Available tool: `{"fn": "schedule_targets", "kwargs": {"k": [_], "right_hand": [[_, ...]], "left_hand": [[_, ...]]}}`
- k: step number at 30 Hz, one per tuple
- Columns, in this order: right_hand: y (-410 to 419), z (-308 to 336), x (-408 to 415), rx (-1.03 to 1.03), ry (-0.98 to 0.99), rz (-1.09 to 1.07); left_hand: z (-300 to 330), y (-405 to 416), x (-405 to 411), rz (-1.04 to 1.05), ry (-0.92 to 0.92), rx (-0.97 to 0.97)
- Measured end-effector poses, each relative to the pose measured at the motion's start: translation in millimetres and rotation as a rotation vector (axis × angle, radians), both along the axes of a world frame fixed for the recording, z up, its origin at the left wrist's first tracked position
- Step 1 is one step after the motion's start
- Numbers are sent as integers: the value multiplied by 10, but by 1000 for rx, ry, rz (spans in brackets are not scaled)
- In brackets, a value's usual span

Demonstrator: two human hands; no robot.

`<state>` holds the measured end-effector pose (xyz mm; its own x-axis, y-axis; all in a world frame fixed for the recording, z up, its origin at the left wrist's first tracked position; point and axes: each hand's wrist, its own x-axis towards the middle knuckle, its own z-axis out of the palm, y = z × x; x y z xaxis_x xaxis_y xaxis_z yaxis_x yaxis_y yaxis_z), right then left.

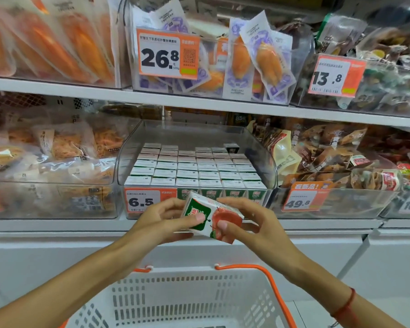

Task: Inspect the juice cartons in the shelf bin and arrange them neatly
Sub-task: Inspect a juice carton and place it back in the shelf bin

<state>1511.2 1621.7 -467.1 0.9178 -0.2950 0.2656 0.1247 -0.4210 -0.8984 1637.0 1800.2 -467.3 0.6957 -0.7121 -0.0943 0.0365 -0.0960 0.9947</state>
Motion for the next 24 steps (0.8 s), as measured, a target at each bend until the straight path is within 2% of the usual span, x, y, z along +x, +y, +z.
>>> {"fn": "schedule_targets", "kwargs": {"k": [4,10,11,13,15,16,20,24], "right_hand": [[-97,104,27,-2,-86,3],[-497,348,174,-201,-147,-58],[-603,376,192,-286,-170,-118],[-857,406,224,-583,-236,-318],[-1107,378,277,-919,-275,-494],[-1224,339,308,-1021,-266,-532],[-1479,144,414,-1109,-194,-557],[-1596,0,482,-1215,-271,-585]], "left_hand": [[23,-28,-5,-61,-85,0],[229,-374,85,88,-104,-124],[273,-473,141,106,-73,-162],[355,-708,296,161,-26,-195],[422,-969,503,245,-35,-188],[441,-1109,623,281,-60,-173],[453,-1634,1061,328,-192,-29],[452,-1993,1242,320,-382,58]]}}
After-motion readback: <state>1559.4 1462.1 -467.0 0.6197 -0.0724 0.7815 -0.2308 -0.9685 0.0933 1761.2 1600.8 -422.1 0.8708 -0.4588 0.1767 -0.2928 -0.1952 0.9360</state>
